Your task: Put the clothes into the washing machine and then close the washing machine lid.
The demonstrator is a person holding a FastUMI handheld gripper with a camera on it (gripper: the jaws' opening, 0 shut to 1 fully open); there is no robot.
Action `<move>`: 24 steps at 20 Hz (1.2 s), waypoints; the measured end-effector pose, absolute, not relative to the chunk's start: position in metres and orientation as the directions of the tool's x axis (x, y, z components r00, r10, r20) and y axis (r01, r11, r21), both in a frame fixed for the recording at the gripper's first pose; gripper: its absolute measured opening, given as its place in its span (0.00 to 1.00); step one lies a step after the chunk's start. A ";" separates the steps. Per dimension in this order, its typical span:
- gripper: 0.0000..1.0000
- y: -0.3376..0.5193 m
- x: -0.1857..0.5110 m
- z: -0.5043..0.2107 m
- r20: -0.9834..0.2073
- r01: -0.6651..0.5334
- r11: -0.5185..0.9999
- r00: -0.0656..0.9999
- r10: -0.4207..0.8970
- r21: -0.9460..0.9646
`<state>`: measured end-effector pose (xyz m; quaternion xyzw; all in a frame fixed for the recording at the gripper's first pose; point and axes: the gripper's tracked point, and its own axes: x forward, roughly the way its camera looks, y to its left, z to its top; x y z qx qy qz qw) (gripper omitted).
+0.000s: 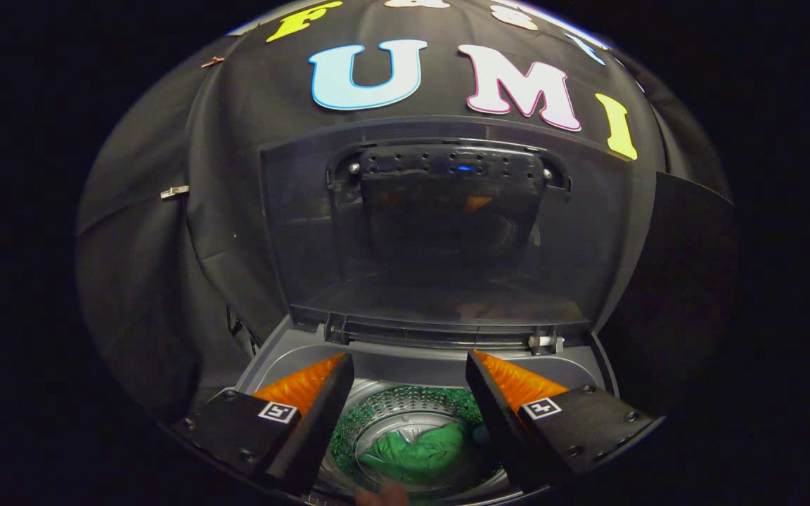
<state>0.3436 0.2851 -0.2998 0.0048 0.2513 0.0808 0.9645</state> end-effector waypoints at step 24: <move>0.99 0.215 0.412 0.043 -0.130 0.028 0.998 0.991 -0.021 0.049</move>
